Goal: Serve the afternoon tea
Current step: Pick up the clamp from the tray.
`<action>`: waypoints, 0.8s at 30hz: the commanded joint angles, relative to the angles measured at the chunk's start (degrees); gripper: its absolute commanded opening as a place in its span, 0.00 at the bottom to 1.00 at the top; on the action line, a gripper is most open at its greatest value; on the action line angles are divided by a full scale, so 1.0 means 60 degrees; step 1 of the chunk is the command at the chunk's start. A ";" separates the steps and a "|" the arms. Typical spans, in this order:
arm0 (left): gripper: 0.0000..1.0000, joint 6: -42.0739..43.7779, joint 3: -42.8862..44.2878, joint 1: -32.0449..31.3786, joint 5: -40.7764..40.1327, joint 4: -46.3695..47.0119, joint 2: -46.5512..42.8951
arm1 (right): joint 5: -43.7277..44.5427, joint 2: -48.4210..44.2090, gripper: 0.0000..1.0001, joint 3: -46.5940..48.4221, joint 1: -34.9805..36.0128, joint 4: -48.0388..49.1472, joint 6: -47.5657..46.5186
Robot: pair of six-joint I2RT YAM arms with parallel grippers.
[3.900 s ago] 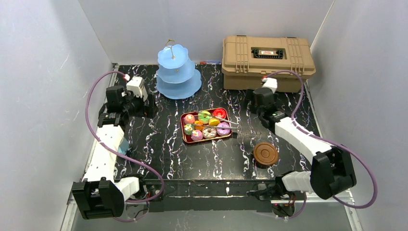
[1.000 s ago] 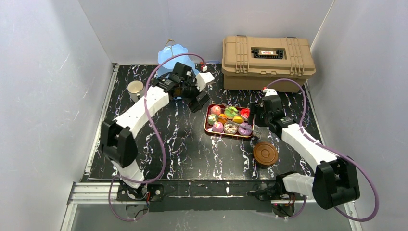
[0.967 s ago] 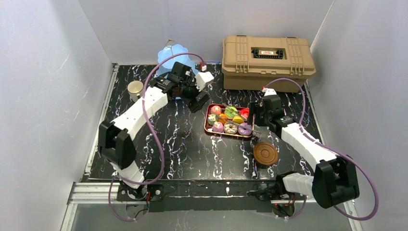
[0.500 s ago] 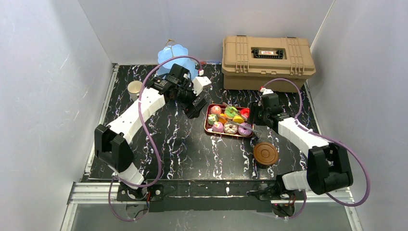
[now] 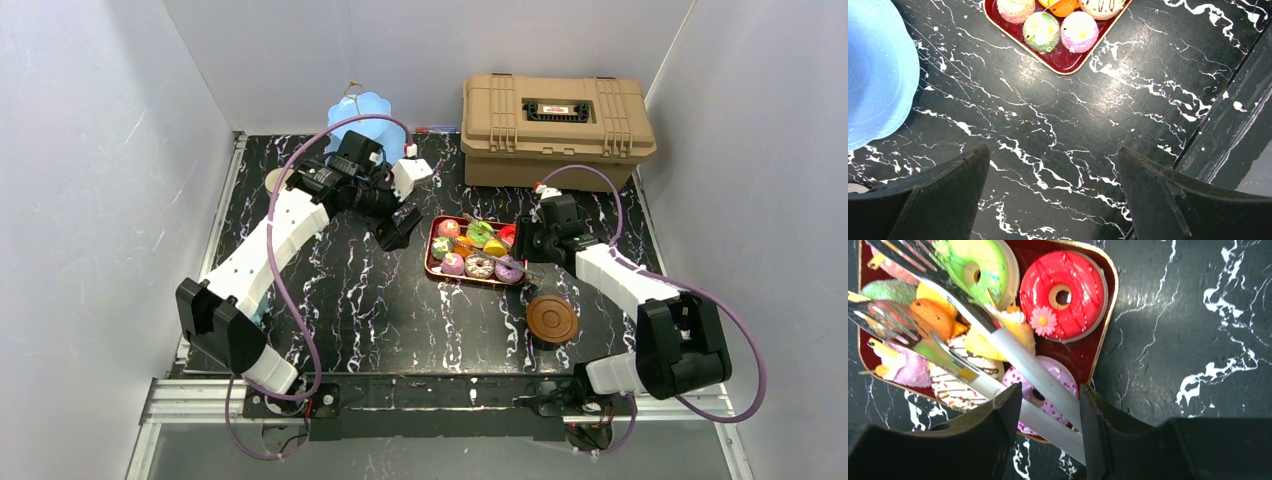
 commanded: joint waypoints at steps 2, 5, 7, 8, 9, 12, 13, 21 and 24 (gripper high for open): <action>0.98 0.0214 0.0628 0.0018 0.0300 -0.0679 -0.0336 | -0.0020 -0.0904 0.65 -0.0224 0.0196 -0.0401 -0.0046; 0.98 0.0203 0.0568 0.0018 0.0282 -0.0685 -0.0440 | 0.0016 -0.1187 0.69 -0.0427 0.0219 -0.0351 -0.0042; 0.98 0.0186 0.0550 0.0018 0.0212 -0.0672 -0.0524 | 0.0013 -0.1096 0.70 -0.0413 0.0233 -0.0480 -0.0053; 0.98 0.0192 0.0524 0.0015 0.0201 -0.0681 -0.0559 | 0.0008 -0.1050 0.70 -0.0414 0.0260 -0.0506 -0.0056; 0.98 0.0215 0.0501 0.0018 0.0199 -0.0680 -0.0624 | 0.0226 -0.1002 0.69 -0.0421 0.0280 -0.0511 -0.0057; 0.98 0.0228 0.0466 0.0018 0.0164 -0.0683 -0.0732 | 0.0482 -0.0881 0.64 -0.0439 0.0285 -0.0456 -0.0042; 0.98 0.0228 0.0450 0.0018 0.0153 -0.0686 -0.0761 | 0.0552 -0.0835 0.63 -0.0419 0.0285 -0.0447 -0.0031; 0.97 0.0301 0.0253 0.0018 0.0169 -0.0682 -0.0959 | 0.0654 -0.0382 0.48 0.0019 0.0285 -0.0483 -0.0134; 0.97 0.0351 0.0236 0.0018 0.0301 -0.0683 -0.1052 | 0.0373 -0.0265 0.40 0.0055 0.0310 -0.0484 -0.0239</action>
